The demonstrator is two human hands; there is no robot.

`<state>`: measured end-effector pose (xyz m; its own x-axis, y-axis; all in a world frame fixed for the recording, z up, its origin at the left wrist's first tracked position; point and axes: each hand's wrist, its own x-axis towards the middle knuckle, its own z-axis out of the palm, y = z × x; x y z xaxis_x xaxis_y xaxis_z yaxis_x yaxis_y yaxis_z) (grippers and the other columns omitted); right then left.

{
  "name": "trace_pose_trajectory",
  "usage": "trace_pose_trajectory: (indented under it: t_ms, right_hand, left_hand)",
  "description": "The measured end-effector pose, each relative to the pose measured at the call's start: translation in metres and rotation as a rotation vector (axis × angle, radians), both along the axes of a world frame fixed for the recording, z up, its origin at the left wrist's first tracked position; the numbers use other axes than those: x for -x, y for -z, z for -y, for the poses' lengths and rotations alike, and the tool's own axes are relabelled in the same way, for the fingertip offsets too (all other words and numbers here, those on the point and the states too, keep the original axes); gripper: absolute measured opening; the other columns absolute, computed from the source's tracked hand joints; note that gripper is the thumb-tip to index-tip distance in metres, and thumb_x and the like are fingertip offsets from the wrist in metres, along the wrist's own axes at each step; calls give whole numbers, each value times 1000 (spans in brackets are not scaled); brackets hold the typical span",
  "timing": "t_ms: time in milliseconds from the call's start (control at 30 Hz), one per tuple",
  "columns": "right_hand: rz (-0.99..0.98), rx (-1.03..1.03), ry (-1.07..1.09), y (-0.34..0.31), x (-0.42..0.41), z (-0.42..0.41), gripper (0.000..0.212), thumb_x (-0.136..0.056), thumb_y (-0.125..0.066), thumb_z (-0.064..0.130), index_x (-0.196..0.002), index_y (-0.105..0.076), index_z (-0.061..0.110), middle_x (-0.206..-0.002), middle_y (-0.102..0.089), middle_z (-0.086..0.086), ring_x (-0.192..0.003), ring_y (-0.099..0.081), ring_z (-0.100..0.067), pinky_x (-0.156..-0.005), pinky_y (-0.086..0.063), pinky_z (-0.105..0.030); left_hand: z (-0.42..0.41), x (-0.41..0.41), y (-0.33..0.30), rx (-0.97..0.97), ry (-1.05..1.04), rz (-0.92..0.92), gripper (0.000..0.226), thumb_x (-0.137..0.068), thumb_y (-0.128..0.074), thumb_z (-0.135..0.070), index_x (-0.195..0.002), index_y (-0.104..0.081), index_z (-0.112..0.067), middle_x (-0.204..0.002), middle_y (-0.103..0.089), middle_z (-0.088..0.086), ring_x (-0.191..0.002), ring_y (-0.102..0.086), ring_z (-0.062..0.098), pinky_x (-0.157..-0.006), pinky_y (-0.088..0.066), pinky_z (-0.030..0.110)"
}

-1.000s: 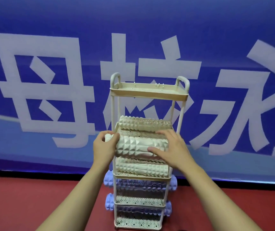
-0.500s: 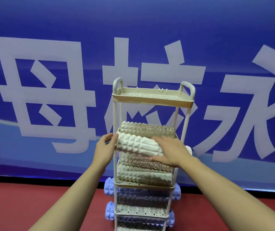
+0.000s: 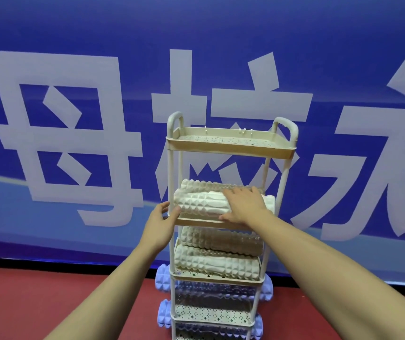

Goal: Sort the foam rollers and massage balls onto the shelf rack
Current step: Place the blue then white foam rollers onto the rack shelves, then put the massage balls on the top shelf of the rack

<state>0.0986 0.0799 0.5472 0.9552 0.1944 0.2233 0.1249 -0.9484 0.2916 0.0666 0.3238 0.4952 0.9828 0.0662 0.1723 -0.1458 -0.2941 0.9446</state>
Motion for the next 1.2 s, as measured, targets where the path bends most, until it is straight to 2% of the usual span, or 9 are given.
trace_pose_trajectory:
  t_ms: [267,467,567,633,767,900,967,1067,1200]
  right_hand:
    - [-130,-117,38,20,-23,6,74,-88,-60,62,-150,-36,28,-143,-55,-4,-128,-53,-30,-105,-38,-47]
    - [-71,-202,40,38,-24,7,67,-95,-59,51,-152,-33,27,-142,-53,-4,-128,-51,-30,-103,-38,-43]
    - [-23,-263,9,42,-20,8,59,-98,-51,50,-150,-36,26,-143,-52,-2,-128,-50,-28,-105,-38,-42]
    - [31,-312,-27,42,-12,8,56,-101,-45,50,-151,-37,25,-146,-50,0,-132,-47,-25,-109,-35,-41]
    - [137,-475,-130,56,30,-2,55,-103,-41,48,-152,-39,25,-156,-42,3,-145,-33,-19,-123,-20,-40]
    - [117,-502,-123,103,82,-10,54,-104,-37,50,-152,-39,26,-157,-39,5,-148,-29,-17,-125,-15,-38]
    - [68,-514,-87,130,107,-12,52,-104,-38,49,-150,-43,25,-156,-41,5,-146,-32,-19,-123,-17,-37]
    - [4,-540,-27,168,140,-13,49,-102,-43,47,-144,-51,22,-146,-52,5,-137,-44,-19,-116,-31,-36]
    - [-113,-554,45,205,190,-16,53,-101,-44,47,-146,-49,21,-146,-52,4,-137,-45,-19,-113,-34,-37]
  left_hand:
    - [-2,-7,13,-50,1,-34,68,-96,-54,-57,-151,-39,-20,-154,-42,2,-135,-47,21,-105,-39,37]
    - [3,-8,25,-99,30,-59,65,-96,-55,-53,-151,-38,-22,-153,-43,1,-133,-49,21,-108,-43,43]
    - [6,-4,27,-137,37,-31,64,-97,-55,-53,-150,-38,-23,-154,-41,0,-137,-45,20,-110,-41,42]
    - [6,0,30,-226,34,-6,64,-97,-53,-54,-152,-36,-24,-155,-37,0,-139,-43,20,-112,-39,42]
    - [3,16,38,-490,32,117,63,-98,-47,-58,-151,-35,-26,-154,-37,-4,-137,-43,18,-109,-41,39]
    - [5,44,62,-823,58,204,66,-99,-39,-61,-154,-32,-24,-160,-31,-1,-143,-35,21,-112,-37,39]
    - [6,64,79,-920,68,213,67,-99,-37,-61,-154,-33,-23,-161,-31,1,-145,-34,23,-113,-35,38]
    - [9,97,109,-959,99,179,66,-99,-38,-60,-152,-37,-21,-159,-36,2,-142,-39,25,-113,-36,40]
    - [9,147,153,-967,132,78,80,-88,-20,-68,-148,-45,-19,-153,-44,4,-133,-48,29,-104,-43,43]
